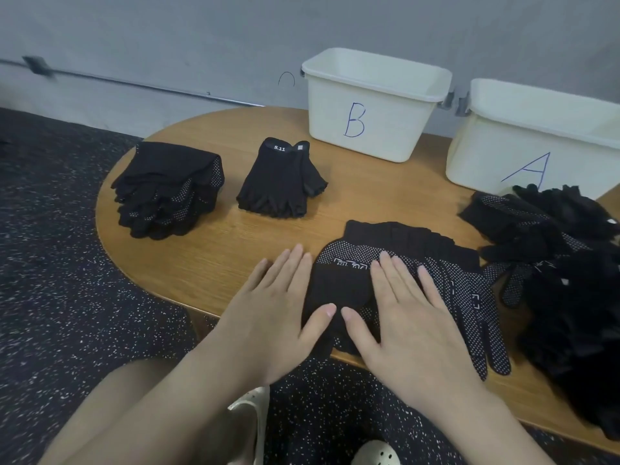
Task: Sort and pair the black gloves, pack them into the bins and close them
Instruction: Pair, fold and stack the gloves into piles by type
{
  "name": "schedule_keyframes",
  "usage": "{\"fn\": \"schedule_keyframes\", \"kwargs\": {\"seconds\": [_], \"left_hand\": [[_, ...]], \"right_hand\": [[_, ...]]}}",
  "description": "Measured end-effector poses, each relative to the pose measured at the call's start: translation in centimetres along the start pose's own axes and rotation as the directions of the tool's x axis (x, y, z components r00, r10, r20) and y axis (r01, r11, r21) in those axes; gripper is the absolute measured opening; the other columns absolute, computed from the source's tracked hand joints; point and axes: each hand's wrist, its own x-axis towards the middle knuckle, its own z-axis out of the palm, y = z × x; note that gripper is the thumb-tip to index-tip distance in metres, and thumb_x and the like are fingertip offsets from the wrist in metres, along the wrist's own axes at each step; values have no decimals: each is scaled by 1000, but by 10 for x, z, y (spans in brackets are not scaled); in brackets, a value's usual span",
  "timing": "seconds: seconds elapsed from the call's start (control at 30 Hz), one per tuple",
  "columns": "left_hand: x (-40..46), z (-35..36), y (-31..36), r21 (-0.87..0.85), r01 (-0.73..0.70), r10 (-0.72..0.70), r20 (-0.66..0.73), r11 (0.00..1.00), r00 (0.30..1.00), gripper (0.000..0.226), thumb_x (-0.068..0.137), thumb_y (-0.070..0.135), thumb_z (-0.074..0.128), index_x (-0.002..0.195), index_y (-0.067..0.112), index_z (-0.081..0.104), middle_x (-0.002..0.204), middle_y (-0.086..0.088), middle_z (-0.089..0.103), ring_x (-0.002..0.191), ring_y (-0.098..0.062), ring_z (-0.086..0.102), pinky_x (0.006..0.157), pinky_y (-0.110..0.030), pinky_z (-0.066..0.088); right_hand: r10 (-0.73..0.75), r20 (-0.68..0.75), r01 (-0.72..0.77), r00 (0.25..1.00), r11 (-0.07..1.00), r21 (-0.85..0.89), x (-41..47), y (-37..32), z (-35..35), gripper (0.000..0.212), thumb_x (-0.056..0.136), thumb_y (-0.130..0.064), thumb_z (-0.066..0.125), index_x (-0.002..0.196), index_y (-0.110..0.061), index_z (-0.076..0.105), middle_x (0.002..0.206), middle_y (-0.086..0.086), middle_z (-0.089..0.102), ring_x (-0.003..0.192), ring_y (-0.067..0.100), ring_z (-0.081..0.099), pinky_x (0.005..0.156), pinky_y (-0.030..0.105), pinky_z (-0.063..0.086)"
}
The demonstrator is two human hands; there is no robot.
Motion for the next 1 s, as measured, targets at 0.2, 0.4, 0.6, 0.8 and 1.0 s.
{"fn": "schedule_keyframes", "kwargs": {"seconds": [0.2,0.4,0.6,0.8,1.0], "left_hand": [[14,-9,-14,-171,-21,-8,-167,985,986,77,97,69,23,156,21,38,157,6,43,148,-15,32,124,-34,20],[33,-9,-21,-244,0,-66,-262,970,963,45,91,60,50,122,31,65,111,15,51,111,-10,45,101,-33,30],[38,-16,-27,-462,-4,-77,-157,887,985,24,85,51,73,90,34,57,97,15,57,99,-3,47,97,-33,30],[33,-15,-29,-664,-62,-49,-146,745,988,20,87,25,80,85,32,61,87,6,68,80,-6,59,75,-27,49],[37,-15,-33,-552,-47,10,-70,833,997,15,90,40,75,102,37,67,99,17,64,104,1,49,103,-29,32]], "right_hand": [[3,-103,9,995,993,121,9,5,-12,93,93,-76,12,160,-15,33,168,-1,28,157,10,14,129,34,-5],[-72,-185,122,980,953,276,35,4,-16,51,96,-50,55,138,-24,60,133,-10,63,130,10,53,127,34,18],[-90,-112,121,990,941,315,54,4,-21,45,90,-48,67,133,-34,64,128,-17,63,130,6,49,129,40,4],[-122,-24,121,992,911,395,57,13,-28,51,88,-45,73,137,-40,58,106,-25,61,119,-6,50,129,34,-4],[-162,-14,157,987,932,325,58,18,-28,52,89,-46,72,139,-37,57,97,-18,56,111,3,51,128,30,-1]]}}
